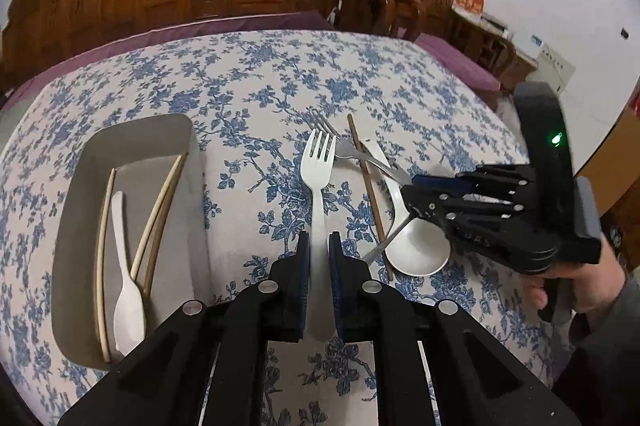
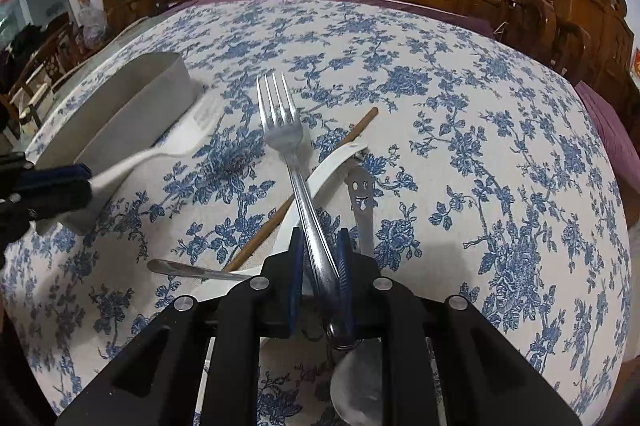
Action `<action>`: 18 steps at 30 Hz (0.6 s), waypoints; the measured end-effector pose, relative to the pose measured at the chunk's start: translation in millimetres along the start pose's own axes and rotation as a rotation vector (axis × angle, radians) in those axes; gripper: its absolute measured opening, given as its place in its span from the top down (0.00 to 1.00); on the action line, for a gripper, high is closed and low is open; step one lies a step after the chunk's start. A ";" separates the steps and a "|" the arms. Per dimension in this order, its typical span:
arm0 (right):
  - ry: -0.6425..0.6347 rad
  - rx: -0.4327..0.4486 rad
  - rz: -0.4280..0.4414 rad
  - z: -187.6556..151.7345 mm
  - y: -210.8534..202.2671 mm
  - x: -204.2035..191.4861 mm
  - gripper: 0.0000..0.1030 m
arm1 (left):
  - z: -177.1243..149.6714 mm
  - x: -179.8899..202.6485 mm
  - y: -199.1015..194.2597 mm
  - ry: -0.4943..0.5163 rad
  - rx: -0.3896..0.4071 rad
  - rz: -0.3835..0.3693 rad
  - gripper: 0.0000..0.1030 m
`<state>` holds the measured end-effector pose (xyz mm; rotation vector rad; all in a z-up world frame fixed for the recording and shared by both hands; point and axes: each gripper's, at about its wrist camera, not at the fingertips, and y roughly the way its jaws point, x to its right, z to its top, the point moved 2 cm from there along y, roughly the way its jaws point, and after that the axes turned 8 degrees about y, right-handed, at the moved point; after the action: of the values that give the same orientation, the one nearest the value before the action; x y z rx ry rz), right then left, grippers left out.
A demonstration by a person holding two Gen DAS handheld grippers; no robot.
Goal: Organize utensils
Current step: 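Grasp a white plastic fork with the left tool while right holds the metal fork, then lower the white fork into the tray and open left while right carries the metal fork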
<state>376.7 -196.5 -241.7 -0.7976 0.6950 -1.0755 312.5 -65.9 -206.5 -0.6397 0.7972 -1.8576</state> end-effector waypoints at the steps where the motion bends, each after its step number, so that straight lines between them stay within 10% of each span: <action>1: -0.001 -0.007 0.000 -0.9 2.3 0.8 0.80 | -1.0 -1.5 -0.5 -0.004 0.004 -0.005 0.92; 18: 0.028 0.095 -0.048 1.4 -28.9 -0.8 0.97 | 0.3 -17.7 -28.7 -0.014 0.061 0.024 0.92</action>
<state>363.6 -203.0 -216.7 -0.7216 0.6463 -1.1565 303.0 -40.8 -186.0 -0.6018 0.7332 -1.8465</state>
